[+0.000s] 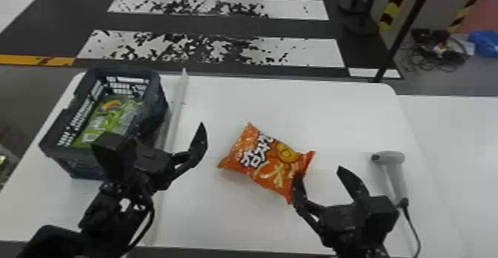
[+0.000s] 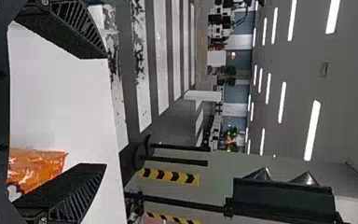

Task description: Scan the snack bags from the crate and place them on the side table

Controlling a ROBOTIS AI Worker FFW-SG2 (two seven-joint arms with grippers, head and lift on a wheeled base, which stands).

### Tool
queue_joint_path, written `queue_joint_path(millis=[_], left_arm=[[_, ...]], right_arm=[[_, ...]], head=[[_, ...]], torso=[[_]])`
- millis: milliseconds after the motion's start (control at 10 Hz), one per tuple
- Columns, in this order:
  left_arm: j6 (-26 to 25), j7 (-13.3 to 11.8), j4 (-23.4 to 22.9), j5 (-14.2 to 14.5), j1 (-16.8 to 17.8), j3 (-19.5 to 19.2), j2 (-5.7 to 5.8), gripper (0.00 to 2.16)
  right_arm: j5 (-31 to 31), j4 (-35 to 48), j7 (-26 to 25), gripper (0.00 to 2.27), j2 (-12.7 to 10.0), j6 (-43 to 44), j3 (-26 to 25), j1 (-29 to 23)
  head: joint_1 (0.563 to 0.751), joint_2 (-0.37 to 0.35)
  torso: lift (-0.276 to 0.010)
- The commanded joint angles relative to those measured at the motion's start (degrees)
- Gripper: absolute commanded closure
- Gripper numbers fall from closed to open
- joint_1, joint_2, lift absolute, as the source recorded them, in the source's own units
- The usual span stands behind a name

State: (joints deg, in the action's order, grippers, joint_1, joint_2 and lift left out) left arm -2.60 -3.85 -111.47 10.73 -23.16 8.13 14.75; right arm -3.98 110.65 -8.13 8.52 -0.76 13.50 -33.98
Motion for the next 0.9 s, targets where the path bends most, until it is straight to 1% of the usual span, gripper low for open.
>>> queue_joint_path(millis=[0, 100, 200, 300, 400, 500, 800], left_arm=[[4.0, 0.7, -1.9, 0.0, -3.0, -2.2, 0.11, 0.05], [7.0, 1.6, -2.5, 0.0, -4.7, -2.8, 0.37, 0.07], [7.9, 1.6, -3.1, 0.0, -6.1, -3.3, 0.46, 0.07], [8.6, 1.6, -3.5, 0.2, -6.5, -3.2, 0.99, 0.07], [10.2, 1.8, -3.8, 0.2, -7.3, -3.2, 1.25, 0.08], [12.1, 3.1, -3.7, 0.3, -7.7, -2.9, 1.51, 0.08], [12.0, 3.1, -3.4, 2.3, -7.7, -2.7, 2.57, 0.08]], right_arm=[[-2.8, 0.3, 0.9, 0.1, 0.0, -5.7, -0.6, 2.4], [-5.3, 0.3, 2.2, 0.1, 0.0, -8.9, -1.6, 3.8], [-8.9, 0.3, 3.6, 0.1, 0.0, -12.9, -3.2, 5.3], [-12.6, 0.3, 5.6, 0.1, -0.1, -16.8, -5.4, 6.2], [-18.4, 0.2, 9.4, 0.1, -0.5, -23.3, -8.7, 7.5], [-22.3, -0.2, 12.7, 0.1, -1.3, -28.7, -11.7, 8.5], [-25.7, -1.1, 16.0, 0.09, -2.0, -36.5, -15.5, 10.2]], head=[[0.695, 0.02], [0.695, 0.046], [0.695, 0.061], [0.695, 0.066], [0.695, 0.064], [0.695, 0.059], [0.695, 0.052]], torso=[[-0.05], [-0.05], [-0.05], [-0.05], [-0.05], [-0.05], [-0.05]])
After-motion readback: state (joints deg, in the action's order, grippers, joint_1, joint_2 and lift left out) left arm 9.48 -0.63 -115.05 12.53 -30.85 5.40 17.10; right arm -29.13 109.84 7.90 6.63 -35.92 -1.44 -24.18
